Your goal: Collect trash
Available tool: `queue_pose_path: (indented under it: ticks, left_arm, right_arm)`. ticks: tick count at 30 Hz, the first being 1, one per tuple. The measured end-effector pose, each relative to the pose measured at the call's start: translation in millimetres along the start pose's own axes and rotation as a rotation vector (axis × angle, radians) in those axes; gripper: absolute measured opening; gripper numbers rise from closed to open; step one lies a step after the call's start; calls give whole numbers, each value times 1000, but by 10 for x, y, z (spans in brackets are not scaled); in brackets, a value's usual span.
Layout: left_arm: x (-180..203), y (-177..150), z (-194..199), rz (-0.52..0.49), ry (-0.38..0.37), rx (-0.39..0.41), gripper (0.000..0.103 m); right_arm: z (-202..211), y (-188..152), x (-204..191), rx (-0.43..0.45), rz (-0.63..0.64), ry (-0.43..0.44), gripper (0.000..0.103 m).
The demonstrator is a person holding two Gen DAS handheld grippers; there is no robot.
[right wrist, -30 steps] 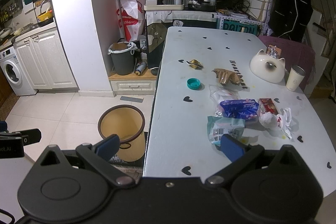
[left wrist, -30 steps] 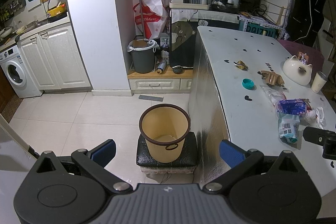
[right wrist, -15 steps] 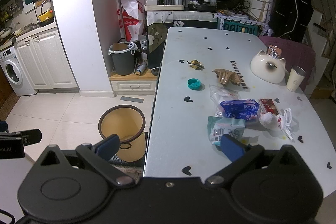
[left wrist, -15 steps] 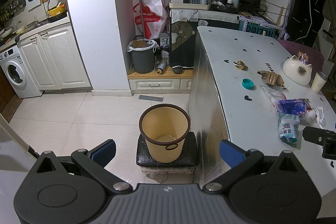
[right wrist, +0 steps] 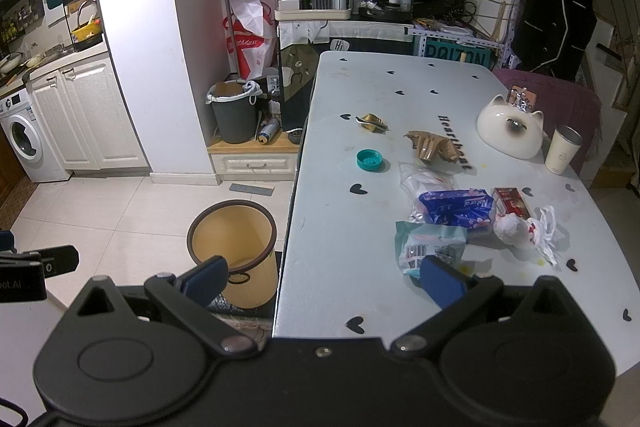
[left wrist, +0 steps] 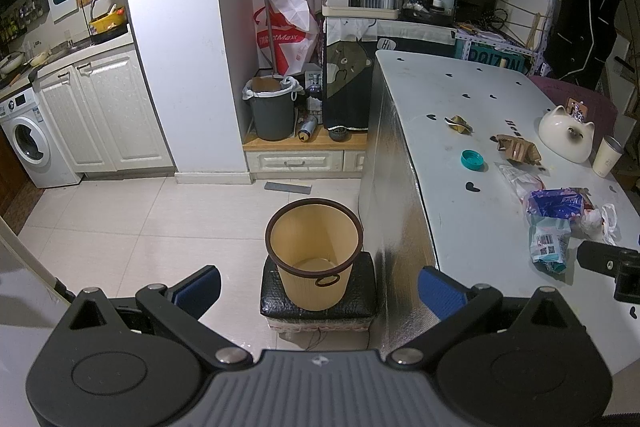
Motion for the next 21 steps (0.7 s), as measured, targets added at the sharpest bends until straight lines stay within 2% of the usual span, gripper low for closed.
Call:
queue_pose_path:
  ticks: [21]
  left_arm:
    - [36, 25, 37, -1, -3, 0, 103]
  right_arm:
    - [-13, -26, -1, -1, -1, -2, 103]
Point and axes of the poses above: each gripper's, at about its wrist camera, not at the fingertips, and z roughly against the way its jaws point, x to its right, y to its top, the point moved 6 cm from there along -z, roughly the way its jaws point, and after that the axes turned 1 degree about z, right-handed, at the moved point
